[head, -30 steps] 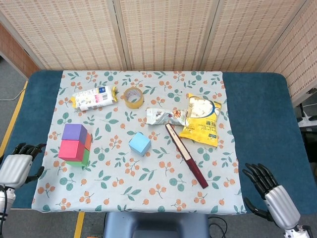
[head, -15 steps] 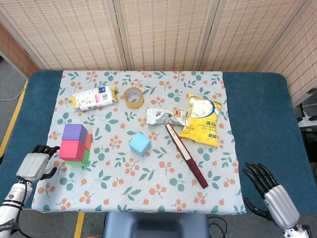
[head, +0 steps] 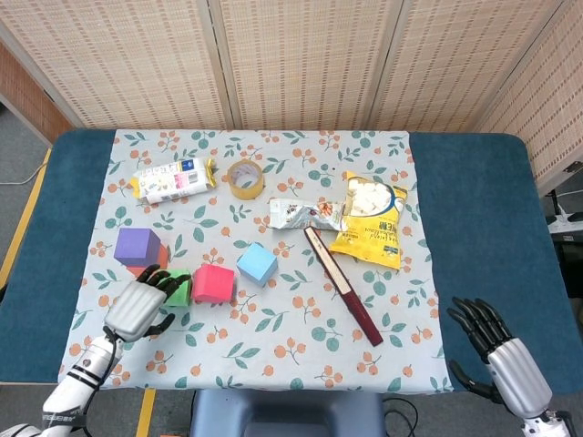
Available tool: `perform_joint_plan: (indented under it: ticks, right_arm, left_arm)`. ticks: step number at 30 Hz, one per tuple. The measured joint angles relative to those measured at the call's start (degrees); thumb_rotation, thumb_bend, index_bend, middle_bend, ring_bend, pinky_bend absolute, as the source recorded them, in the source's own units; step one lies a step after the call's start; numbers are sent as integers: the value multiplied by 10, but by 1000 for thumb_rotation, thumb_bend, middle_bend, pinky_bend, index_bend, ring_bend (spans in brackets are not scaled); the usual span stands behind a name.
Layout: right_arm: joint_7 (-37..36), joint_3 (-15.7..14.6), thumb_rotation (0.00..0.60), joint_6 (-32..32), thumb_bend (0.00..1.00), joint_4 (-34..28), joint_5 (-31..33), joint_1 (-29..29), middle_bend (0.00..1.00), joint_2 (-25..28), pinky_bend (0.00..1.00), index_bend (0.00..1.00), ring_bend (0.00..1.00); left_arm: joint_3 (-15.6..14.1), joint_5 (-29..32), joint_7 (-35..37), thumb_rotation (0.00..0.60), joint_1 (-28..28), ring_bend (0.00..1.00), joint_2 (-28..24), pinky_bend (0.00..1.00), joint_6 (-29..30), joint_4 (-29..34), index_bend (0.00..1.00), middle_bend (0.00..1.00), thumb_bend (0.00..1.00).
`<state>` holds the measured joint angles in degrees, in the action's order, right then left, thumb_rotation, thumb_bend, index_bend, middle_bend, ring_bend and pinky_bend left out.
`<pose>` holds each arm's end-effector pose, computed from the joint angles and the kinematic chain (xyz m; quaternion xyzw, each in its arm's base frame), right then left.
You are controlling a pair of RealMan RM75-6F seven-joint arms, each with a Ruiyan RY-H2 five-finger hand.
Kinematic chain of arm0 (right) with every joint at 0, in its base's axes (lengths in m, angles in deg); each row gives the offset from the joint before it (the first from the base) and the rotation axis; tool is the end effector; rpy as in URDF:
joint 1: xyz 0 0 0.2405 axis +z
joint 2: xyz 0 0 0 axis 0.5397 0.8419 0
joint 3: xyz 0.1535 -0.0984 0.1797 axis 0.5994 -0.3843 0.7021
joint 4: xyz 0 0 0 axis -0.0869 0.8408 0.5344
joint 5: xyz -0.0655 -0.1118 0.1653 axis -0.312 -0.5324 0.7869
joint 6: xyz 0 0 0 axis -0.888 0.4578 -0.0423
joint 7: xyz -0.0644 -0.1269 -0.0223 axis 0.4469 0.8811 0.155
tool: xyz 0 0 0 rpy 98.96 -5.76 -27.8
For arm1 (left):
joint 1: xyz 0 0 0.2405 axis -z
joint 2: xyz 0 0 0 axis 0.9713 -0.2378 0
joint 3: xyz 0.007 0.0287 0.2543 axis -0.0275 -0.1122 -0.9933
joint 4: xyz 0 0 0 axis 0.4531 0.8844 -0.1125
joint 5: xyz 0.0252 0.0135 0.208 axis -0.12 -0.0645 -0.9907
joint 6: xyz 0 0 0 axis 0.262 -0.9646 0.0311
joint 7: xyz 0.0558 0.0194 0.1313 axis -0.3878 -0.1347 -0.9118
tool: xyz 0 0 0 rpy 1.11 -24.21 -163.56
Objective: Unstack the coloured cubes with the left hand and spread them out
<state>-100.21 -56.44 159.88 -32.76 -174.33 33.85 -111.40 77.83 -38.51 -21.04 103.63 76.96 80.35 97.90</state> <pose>-0.2759 -0.1121 0.1395 0.6451 -0.3835 0.5145 0.4148 -0.1947 0.2505 0.0590 -0.7756 -0.3206 -0.3388 0.4254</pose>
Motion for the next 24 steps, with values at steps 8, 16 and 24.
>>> perform_joint_plan:
  ticks: [8, 16, 24]
  right_arm:
    - [0, 1, 600, -7, 298, 0, 4, 2, 0, 1, 0, 0, 0]
    - [2, 3, 600, -13, 298, -1, 10, 4, 0, 0, 0, 0, 0]
    - [2, 2, 600, -16, 298, -2, 12, 5, 0, 0, 0, 0, 0]
  left_arm:
    - [5, -63, 125, 600, 22, 0, 54, 0, 0, -65, 0, 0, 352]
    - [4, -57, 143, 600, 60, 0, 88, 0, -65, -116, 0, 0, 345]
    - [12, -45, 143, 600, 79, 0, 121, 0, -82, -151, 0, 0, 334]
